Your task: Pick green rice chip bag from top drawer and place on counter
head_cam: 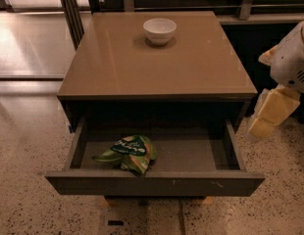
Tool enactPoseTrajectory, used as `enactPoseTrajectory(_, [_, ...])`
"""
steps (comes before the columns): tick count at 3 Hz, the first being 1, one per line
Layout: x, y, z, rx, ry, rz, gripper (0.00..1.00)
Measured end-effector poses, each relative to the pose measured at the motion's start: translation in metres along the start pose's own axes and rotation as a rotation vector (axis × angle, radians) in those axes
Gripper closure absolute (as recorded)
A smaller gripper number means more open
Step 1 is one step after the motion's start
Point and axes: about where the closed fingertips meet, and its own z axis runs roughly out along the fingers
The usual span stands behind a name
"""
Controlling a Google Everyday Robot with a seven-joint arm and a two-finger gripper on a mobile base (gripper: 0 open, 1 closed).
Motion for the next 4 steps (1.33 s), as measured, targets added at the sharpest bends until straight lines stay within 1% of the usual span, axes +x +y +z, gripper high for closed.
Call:
enactPoseTrajectory(1, [-0.030,0.011,0.074,-0.119,-0.171,0.145,0.00])
enactPoseTrajectory(2, [-0.075,0.004,0.124,-0.184,-0.348,0.214,0.00])
enactPoseTrajectory(3, [-0.089,0.005,0.141,-0.227,-0.402,0.234,0.00])
enactPoseTrajectory(4, [-0.085,0.006,0.132,-0.206,-0.388,0.229,0.00])
